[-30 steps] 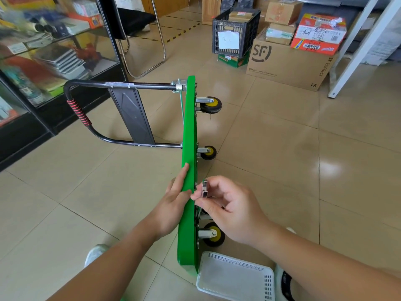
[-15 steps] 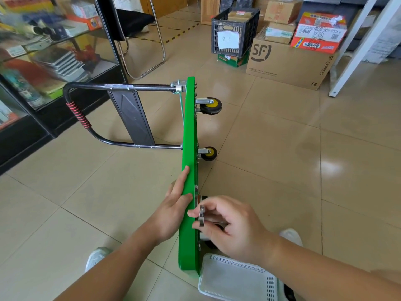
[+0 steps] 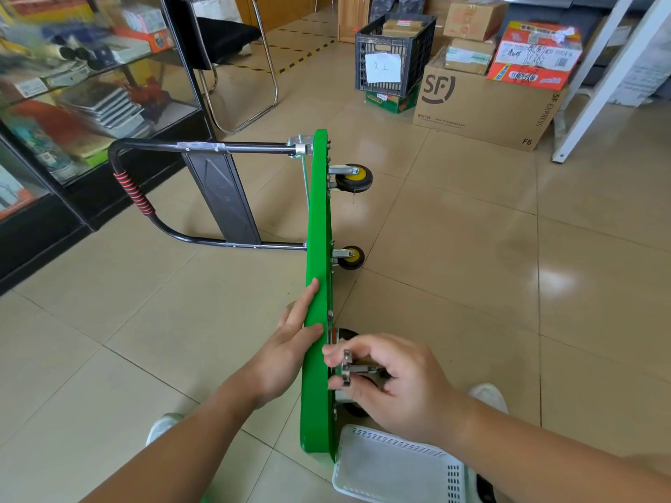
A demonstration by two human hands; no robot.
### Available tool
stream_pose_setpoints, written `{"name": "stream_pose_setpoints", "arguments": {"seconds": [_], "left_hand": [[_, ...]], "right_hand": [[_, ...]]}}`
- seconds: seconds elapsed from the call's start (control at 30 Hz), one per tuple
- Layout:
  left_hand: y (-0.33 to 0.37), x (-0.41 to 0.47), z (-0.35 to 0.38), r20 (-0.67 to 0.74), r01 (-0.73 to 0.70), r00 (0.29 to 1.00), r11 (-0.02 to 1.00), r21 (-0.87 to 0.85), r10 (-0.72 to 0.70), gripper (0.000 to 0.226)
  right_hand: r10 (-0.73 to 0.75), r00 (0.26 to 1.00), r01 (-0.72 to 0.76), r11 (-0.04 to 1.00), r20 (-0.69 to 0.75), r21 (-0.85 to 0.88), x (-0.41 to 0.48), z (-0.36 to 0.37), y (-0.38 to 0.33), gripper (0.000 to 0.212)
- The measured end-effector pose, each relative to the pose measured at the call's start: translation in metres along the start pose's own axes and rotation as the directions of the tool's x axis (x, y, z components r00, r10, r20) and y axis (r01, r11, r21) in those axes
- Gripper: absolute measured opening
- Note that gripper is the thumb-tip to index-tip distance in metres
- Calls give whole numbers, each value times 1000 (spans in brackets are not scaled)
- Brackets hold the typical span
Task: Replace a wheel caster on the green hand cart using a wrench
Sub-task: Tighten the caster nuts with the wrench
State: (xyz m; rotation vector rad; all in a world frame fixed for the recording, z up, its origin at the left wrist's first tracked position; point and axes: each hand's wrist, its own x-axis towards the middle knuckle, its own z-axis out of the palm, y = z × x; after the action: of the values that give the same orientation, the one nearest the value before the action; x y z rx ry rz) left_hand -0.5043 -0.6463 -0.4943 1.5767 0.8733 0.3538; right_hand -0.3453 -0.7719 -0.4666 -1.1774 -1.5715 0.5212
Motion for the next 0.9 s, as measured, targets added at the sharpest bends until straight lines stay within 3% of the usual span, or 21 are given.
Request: {"name": "stream_pose_setpoints", "arguments": {"seconds": [0.17,0.4,0.73,0.9], "left_hand": [[0,0,2,-44,-5,999,1000,-3,5,62],[2,2,4,-79,-4,997,999,40,7,61],[-3,7,4,-60,4,998,1000,8,-4,58],[2,0,4,-59,33,998,999,7,-33,65]], "right_hand": [[-137,990,136,988,-14,-66,-16,4,-3,18],[-219,974,225,967,62,-118,-24,11,5,24],[-77,997,77,997,17,-16,-6,6,6,27],[-129,992,130,988,17,-87,-15,4,0,28]]}}
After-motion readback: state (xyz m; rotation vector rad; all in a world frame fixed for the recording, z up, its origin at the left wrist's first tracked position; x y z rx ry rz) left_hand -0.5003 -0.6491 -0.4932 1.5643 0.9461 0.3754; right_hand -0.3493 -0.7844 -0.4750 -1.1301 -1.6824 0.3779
